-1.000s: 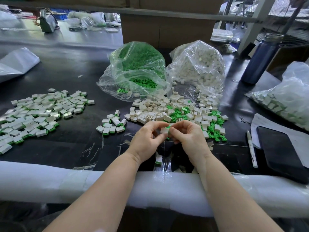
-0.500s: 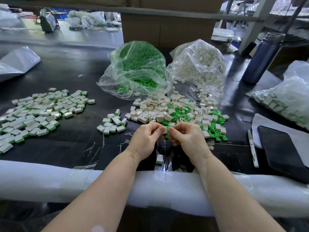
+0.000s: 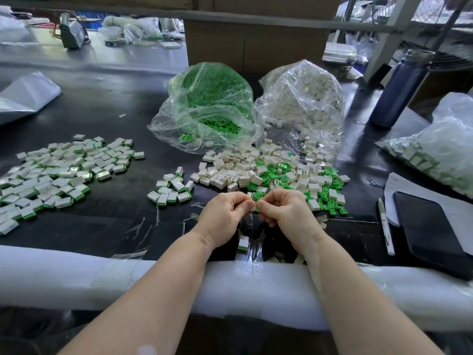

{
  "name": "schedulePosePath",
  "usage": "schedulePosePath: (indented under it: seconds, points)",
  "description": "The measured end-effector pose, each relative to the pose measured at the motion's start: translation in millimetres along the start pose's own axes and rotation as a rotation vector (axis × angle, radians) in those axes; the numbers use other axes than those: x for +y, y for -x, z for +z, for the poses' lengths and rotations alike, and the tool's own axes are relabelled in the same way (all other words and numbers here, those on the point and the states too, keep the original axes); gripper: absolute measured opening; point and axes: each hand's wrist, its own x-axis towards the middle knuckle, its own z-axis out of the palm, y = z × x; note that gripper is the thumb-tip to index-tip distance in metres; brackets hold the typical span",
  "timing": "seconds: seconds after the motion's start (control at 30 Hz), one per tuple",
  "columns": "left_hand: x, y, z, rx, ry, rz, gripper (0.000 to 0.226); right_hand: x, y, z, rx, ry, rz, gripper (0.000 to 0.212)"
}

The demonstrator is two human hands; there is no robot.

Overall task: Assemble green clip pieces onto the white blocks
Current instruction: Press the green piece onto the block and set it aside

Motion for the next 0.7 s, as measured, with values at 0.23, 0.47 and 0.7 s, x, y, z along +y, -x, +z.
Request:
schedulePosePath:
  seconds: [0.23,0.47,0.7]
  points:
    - [0.8,-1.9,1.1,0.04,0.072,0.011,0.015,1.2,-0.6,5.8,0.084,-0.011,-0.074,0.009]
    - [1.3,-1.2,4.8,0.039,0.08,0.055,0.017,4.3,-3.5,2.7,0.176,-0.137,-0.067,0.009]
    - [1.8,-0.9,3.6,0.084,0.064,0.059,0.012,6.9,-3.4,-0.6,0.106,-0.189,-0.059,0.011]
